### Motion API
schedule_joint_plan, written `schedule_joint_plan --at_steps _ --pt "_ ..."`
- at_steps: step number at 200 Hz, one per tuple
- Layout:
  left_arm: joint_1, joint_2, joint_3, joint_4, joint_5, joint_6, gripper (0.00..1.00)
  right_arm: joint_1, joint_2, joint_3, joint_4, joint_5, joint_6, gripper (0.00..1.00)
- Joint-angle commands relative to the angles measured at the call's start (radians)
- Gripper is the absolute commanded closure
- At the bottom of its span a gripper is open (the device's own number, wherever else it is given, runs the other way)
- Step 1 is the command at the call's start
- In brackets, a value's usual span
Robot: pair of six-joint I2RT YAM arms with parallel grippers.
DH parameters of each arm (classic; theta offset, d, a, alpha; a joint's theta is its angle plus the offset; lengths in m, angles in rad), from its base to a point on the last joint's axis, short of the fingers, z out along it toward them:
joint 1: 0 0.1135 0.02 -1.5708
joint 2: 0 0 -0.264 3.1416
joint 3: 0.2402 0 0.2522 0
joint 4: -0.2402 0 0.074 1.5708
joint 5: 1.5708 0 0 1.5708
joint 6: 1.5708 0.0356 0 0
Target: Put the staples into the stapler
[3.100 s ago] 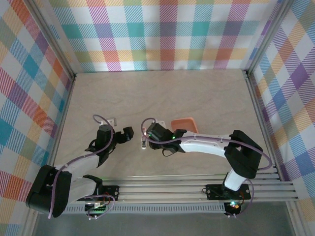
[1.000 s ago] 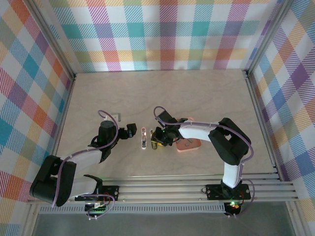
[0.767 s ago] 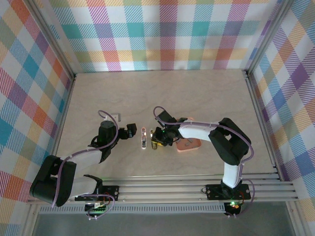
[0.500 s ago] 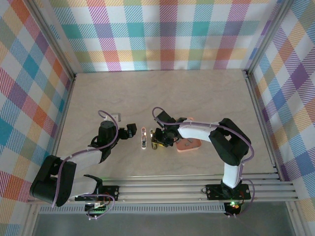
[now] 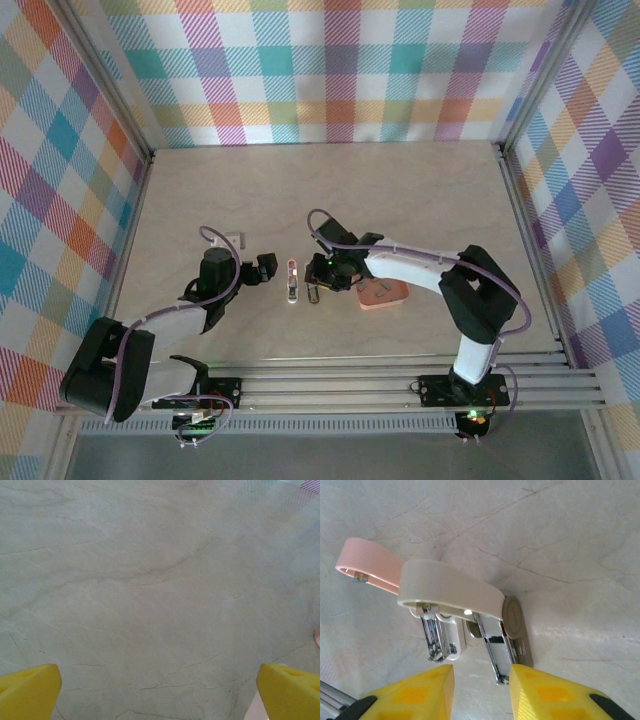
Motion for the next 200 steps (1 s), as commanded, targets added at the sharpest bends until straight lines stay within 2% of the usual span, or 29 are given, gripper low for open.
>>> schedule_joint_plan --at_steps 1,54,102,128,172,188,200 --pt "0.003 -0.024 -0.017 0.038 -0.008 0.020 0.00 0.005 0.043 0.028 -0.051 -0.028 -0.025 0.66" --pt "0.003 -0.033 -0.014 0.034 0.010 0.024 0.00 0.005 0.045 0.014 -0.042 -0.029 -0.024 0.71" --pt "-0.025 -0.031 0.071 -0.052 0.075 0.020 0.01 -0.020 -0.098 -0.005 -0.120 0.047 -0.116 0.67" --pt "-0.075 -0.004 0.160 -0.126 0.104 0.022 0.02 -0.099 -0.232 -0.034 -0.243 0.066 -0.217 0.65" --pt "-0.189 0.049 0.313 -0.278 0.057 0.018 0.03 -0.350 -0.340 -0.089 -0.354 -0.043 -0.335 0.61" --pt "-0.220 0.074 0.367 -0.339 0.024 0.020 0.03 -0.408 -0.310 -0.046 -0.397 -0.063 -0.467 0.61" --pt "-0.224 0.088 0.390 -0.351 0.024 -0.007 0.03 -0.426 -0.273 0.003 -0.440 -0.039 -0.626 0.61"
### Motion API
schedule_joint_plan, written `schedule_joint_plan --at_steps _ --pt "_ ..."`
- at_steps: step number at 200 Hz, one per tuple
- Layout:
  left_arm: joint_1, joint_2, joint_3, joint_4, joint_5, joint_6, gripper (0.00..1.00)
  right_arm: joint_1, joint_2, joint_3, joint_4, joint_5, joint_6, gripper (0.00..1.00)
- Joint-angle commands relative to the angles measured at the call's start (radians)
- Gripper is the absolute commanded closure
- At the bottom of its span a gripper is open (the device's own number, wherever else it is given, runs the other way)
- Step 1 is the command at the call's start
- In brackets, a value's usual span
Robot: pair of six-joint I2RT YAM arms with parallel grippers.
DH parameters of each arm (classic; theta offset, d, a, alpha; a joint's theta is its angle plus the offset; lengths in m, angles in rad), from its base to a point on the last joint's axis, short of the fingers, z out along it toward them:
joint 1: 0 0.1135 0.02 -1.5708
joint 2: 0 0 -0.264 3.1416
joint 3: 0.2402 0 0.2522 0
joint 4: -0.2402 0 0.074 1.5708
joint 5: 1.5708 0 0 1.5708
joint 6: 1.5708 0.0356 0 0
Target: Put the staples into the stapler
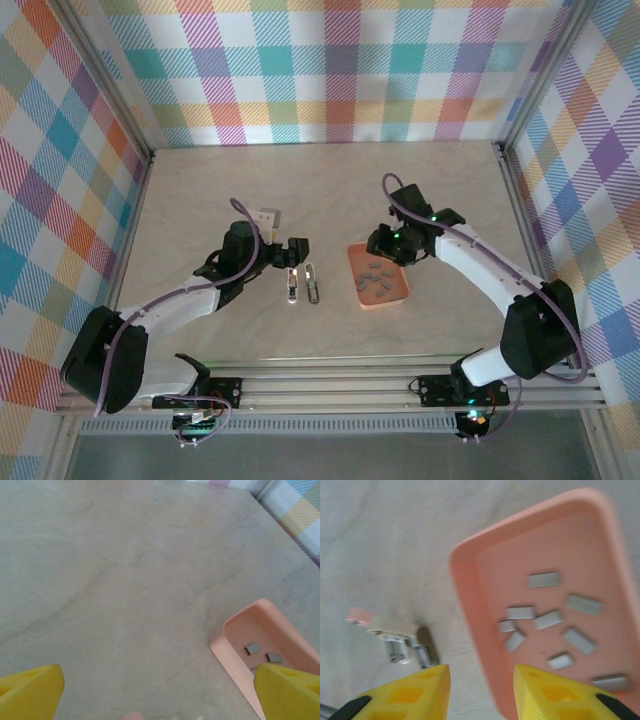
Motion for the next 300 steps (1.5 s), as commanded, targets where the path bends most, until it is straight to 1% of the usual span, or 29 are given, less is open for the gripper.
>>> schedule_joint_plan --at_steps 1,10,18,35,55,69,86,100,132,170,251,300 --pt "-0.019 0.027 0.058 -0.102 -0.032 -0.024 0.03 -0.024 0.060 0.064 -0.129 -0.024 -0.293 0.61" --pt "-0.019 0.035 0.068 -0.107 -0.035 -0.040 0.03 -0.028 0.087 0.097 -0.149 0.000 -0.412 0.60" --pt "-0.019 0.040 0.082 -0.124 -0.037 -0.046 0.03 -0.030 0.108 0.129 -0.157 -0.002 -0.524 0.59" --pt "-0.019 0.056 0.111 -0.159 -0.032 -0.041 0.03 -0.038 0.128 0.150 -0.119 -0.002 -0.786 0.58" --pt "-0.019 0.080 0.144 -0.197 0.003 -0.015 0.03 -0.054 0.128 0.129 -0.056 -0.061 -1.101 0.55" --pt "-0.019 0.093 0.157 -0.211 0.047 0.005 0.03 -0.061 0.127 0.104 -0.032 -0.109 -1.306 0.55" --pt "-0.019 0.108 0.169 -0.225 0.092 0.019 0.03 -0.066 0.139 0.088 -0.021 -0.151 -1.489 0.54" --pt "-0.019 0.114 0.175 -0.235 0.117 0.015 0.03 -0.071 0.172 0.097 -0.035 -0.168 -1.588 0.54" --pt "-0.019 0.115 0.183 -0.257 0.126 -0.011 0.03 -0.079 0.294 0.177 -0.098 -0.162 -1.647 0.55" --pt "-0.018 0.098 0.186 -0.293 0.086 -0.038 0.03 -0.084 0.388 0.189 -0.100 -0.115 -1.683 0.55" --pt "-0.010 0.058 0.151 -0.305 0.025 -0.085 0.02 -0.087 0.505 0.244 -0.087 -0.104 -1.725 0.56" --pt "-0.010 0.062 0.163 -0.324 0.015 -0.086 0.02 -0.086 0.549 0.283 -0.087 -0.141 -1.734 0.59"
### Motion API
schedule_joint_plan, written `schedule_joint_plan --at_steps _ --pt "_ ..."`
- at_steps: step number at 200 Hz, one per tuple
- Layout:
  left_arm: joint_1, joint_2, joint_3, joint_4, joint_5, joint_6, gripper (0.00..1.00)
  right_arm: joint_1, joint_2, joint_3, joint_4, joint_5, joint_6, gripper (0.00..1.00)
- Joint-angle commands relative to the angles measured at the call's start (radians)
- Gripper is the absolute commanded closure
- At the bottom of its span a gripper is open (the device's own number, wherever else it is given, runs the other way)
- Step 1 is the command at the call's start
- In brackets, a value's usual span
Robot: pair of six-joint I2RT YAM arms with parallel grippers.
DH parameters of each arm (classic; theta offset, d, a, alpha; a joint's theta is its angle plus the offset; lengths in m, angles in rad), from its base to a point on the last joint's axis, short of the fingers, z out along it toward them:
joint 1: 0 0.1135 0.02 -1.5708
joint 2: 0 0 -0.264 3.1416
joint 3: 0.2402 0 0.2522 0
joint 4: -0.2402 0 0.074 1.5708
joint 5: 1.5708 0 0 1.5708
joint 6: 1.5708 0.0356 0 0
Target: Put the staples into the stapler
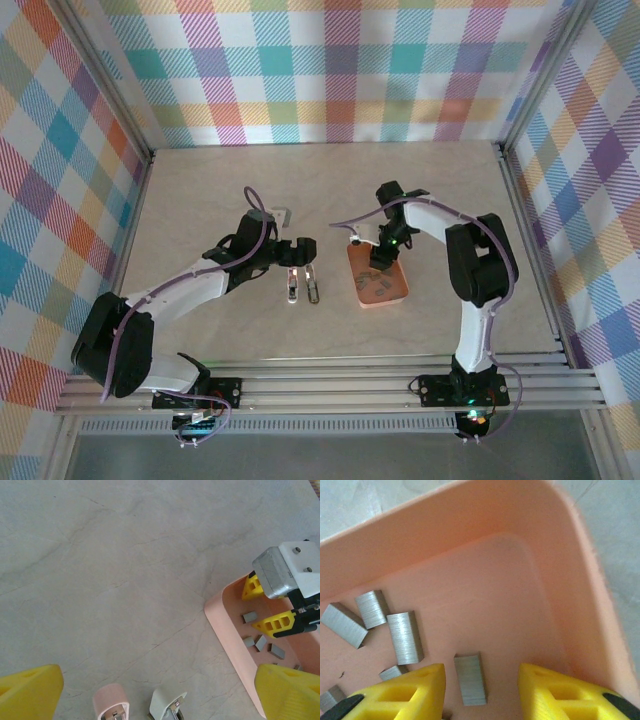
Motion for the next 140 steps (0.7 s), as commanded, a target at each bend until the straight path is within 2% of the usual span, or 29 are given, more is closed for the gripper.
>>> schedule_joint_plan --at_steps 1,58,140 --pt "0.006 -0.016 0.003 -0.028 -0.014 -0.010 0.02 -0.003 0.029 0.036 -0.013 -0.051 -0.036 0.59" --pt "0.005 -0.007 0.013 -0.042 -0.016 -0.013 0.02 0.007 0.063 0.035 -0.022 -0.033 -0.032 0.62" --pt "0.006 -0.034 -0.012 -0.049 -0.019 -0.021 0.02 0.021 0.031 -0.022 0.027 -0.001 0.014 0.81"
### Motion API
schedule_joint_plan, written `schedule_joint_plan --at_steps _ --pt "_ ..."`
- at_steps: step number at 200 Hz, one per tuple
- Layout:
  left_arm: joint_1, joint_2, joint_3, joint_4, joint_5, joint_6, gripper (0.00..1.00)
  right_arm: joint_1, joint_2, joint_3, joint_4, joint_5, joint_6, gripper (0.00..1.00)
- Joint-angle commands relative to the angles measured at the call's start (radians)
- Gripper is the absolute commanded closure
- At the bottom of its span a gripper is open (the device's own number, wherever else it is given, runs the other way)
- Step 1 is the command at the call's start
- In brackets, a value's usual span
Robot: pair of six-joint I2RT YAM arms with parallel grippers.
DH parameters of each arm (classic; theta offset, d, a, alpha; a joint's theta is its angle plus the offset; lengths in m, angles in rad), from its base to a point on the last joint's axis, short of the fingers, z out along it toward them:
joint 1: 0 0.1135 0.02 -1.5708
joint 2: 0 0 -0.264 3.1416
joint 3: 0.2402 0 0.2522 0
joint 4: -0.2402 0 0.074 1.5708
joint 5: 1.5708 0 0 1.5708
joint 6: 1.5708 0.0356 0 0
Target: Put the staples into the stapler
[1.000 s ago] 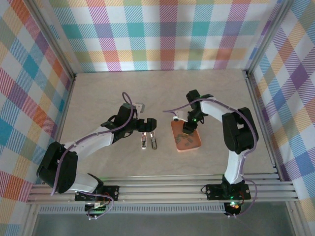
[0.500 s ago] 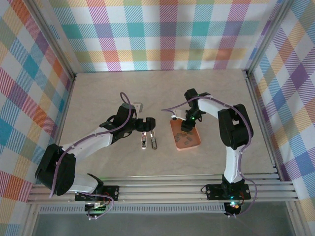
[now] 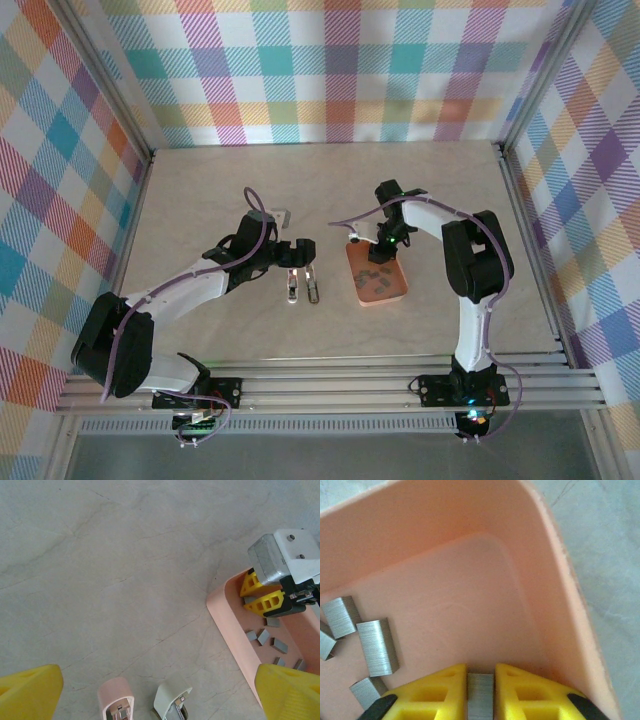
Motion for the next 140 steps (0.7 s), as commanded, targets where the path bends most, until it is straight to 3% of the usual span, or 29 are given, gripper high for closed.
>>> schedule_joint_plan --at_steps 1,113,140 --pt "0.006 -0.034 -0.012 -0.030 -0.011 -0.016 0.02 0.016 -0.011 -0.040 -0.015 -0.009 0.024 0.81" --pt "0.006 -0.187 -0.115 -0.034 -0.097 -0.027 0.01 0.032 -0.248 -0.127 0.035 -0.076 0.221 0.84" --pt "0.006 -0.198 -0.132 -0.034 -0.145 -0.063 0.01 0.039 -0.314 -0.154 0.075 -0.050 0.366 0.85"
